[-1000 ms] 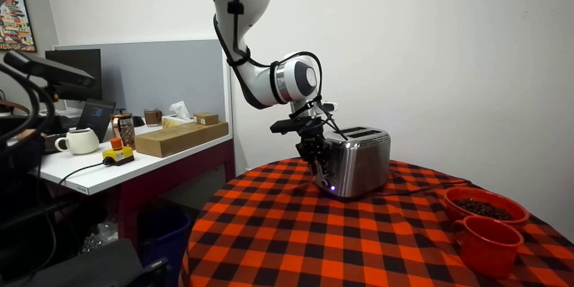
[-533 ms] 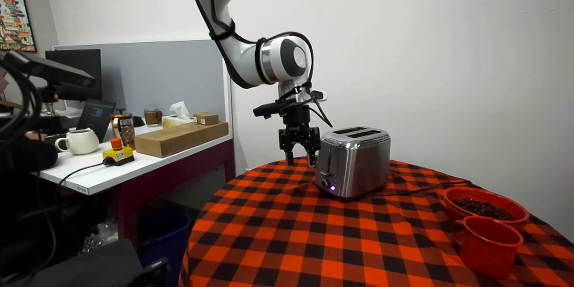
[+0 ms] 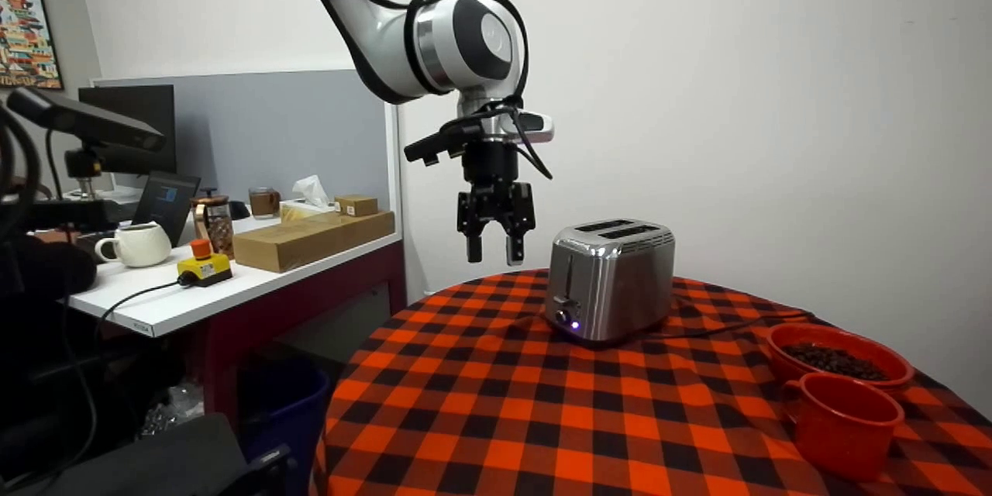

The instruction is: Switch on the toaster

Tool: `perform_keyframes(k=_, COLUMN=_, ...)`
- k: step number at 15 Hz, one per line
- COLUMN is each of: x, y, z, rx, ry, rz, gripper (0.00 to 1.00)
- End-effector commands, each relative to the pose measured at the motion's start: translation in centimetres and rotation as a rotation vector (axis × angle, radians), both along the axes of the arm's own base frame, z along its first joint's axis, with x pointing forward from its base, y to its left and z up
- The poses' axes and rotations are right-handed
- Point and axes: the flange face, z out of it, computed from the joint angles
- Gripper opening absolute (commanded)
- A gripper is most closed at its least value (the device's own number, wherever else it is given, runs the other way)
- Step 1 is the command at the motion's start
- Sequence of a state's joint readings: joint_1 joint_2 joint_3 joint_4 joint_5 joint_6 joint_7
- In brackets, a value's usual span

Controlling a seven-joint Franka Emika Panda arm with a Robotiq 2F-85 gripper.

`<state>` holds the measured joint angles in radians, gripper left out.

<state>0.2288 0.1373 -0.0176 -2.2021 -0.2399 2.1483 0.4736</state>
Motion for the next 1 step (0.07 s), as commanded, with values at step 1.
perform_keyframes(k=1, x=-0.34, y=-0.3, z=0.36, rx=0.001, ry=-0.002, rz=-0.004, gripper=1.0)
